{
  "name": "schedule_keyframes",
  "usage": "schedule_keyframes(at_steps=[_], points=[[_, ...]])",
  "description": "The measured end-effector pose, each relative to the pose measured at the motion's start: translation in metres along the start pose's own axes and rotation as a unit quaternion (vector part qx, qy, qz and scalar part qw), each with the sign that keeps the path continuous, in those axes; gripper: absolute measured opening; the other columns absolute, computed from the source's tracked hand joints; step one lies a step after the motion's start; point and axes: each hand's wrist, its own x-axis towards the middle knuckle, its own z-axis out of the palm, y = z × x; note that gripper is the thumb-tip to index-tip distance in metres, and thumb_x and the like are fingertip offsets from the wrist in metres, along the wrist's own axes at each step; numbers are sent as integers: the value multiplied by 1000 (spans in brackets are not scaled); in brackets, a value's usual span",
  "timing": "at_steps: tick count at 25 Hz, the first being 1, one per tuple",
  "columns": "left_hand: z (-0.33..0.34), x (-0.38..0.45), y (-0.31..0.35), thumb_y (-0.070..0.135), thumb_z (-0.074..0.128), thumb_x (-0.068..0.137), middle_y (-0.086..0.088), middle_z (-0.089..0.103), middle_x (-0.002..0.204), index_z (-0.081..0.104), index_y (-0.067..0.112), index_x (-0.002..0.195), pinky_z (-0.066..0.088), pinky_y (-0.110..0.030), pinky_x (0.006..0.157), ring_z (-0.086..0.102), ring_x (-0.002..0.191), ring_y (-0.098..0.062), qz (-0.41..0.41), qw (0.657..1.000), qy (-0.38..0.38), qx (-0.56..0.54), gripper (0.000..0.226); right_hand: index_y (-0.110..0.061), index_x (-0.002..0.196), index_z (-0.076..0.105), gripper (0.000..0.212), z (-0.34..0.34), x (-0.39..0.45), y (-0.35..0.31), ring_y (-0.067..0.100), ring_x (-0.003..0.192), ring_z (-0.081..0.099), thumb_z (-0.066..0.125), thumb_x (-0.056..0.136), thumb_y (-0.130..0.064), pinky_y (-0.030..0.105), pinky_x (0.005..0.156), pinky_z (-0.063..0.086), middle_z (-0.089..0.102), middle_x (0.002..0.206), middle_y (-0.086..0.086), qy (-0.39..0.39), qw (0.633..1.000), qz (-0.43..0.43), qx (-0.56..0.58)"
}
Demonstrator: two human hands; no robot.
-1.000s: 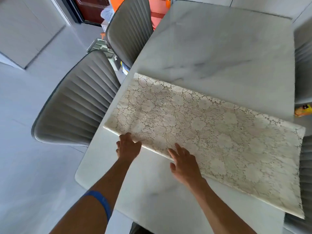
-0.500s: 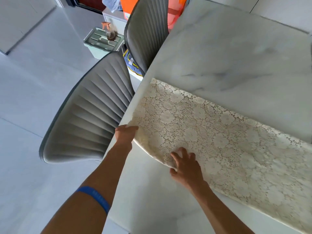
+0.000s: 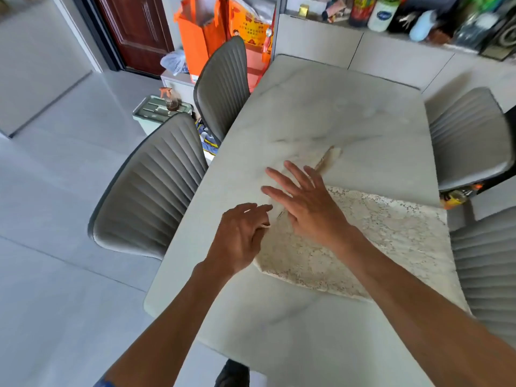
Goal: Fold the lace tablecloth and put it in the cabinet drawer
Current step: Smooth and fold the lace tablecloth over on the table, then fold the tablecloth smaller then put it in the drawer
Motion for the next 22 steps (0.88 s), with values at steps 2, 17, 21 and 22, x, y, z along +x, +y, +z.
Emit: schedule_keyframes(at_steps=[2, 17, 21, 22], points=[[-19, -24, 30, 0, 65, 78, -1, 73, 89, 67, 12, 87, 53, -38, 77, 65, 78, -24, 35, 999, -11, 7, 15, -22, 102, 72, 24, -36, -25, -2, 31, 141, 37, 70, 81, -10, 61, 117, 16, 61, 135, -2, -34, 997, -39, -61], [-178, -222, 150, 14, 67, 85, 18, 56, 135, 63, 25, 80, 4, -54, 116, 36, 139, -12, 69, 996, -57, 17, 12, -40, 140, 45, 62, -123, -224, -202, 19, 145, 27, 64, 83, -50, 45, 116, 20, 41, 152, -9, -14, 948, 297, 113], [-226, -305, 158, 19, 66, 84, 11, 67, 122, 60, 27, 83, 21, -63, 111, 54, 122, -14, 58, 997, -45, 0, 9, -48, 135, 40, 68, -142, -228, -374, -9, 126, 39, 66, 72, -46, 16, 104, 31, 47, 140, -24, 10, 881, 273, 386], [-237, -327, 160, 20, 65, 85, 10, 67, 120, 63, 25, 86, 24, -63, 109, 56, 120, -15, 64, 997, -51, 3, 6, -45, 126, 48, 56, -145, -228, -412, -15, 112, 45, 63, 72, -41, 9, 93, 34, 57, 126, -25, 57, 876, 284, 385]])
